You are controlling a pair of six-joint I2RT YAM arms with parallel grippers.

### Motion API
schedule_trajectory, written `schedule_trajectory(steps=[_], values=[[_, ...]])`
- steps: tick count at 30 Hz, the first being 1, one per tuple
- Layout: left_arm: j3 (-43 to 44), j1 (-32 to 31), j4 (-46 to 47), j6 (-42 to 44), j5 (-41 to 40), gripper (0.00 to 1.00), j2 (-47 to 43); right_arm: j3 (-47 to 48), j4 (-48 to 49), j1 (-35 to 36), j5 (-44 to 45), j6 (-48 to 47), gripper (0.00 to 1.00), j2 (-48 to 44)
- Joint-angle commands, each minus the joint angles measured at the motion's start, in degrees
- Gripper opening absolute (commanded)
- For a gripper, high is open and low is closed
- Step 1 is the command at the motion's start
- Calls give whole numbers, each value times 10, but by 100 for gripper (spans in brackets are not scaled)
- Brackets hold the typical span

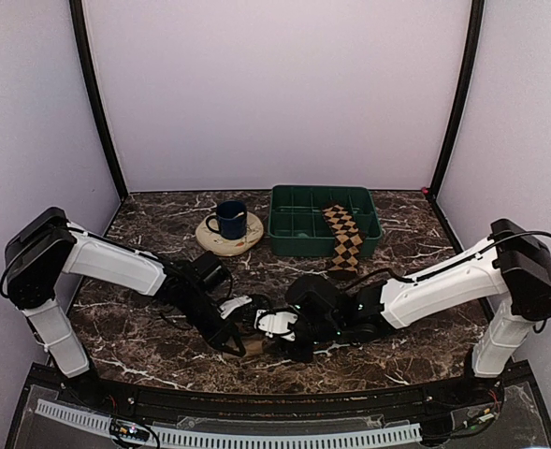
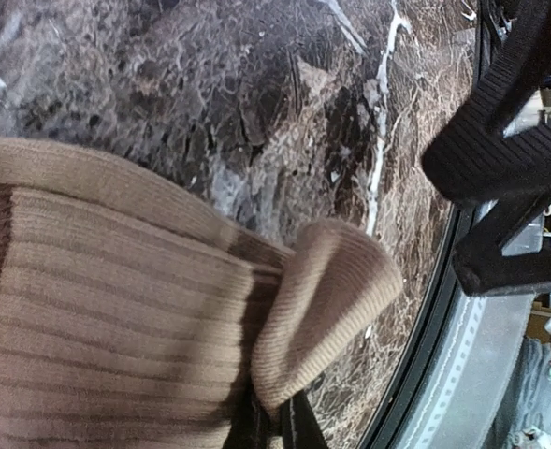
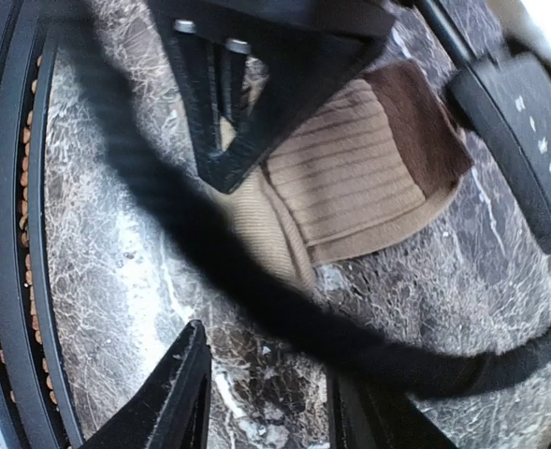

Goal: Roll the socks
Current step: Roll the sock at the center of the board.

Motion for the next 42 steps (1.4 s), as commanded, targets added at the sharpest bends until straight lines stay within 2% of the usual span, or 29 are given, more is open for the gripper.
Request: schedule_trajectory(steps=[1,12,29,35,42], values=[[9,8,-28,4,43,0,20,16,12,27,55,-50,40,1],[15,17,-37,10,58,0,48,65,-19,72,92,-115,45,54],[21,25,-49,20,96,0,68,81,-9,75,136,-178,43,113],[23,28,-56,26,105,0,69,79,-12,62,129,-185,38,124],[26,32,-63,31,112,0,71,98,-59,37,97,-193,23,144]])
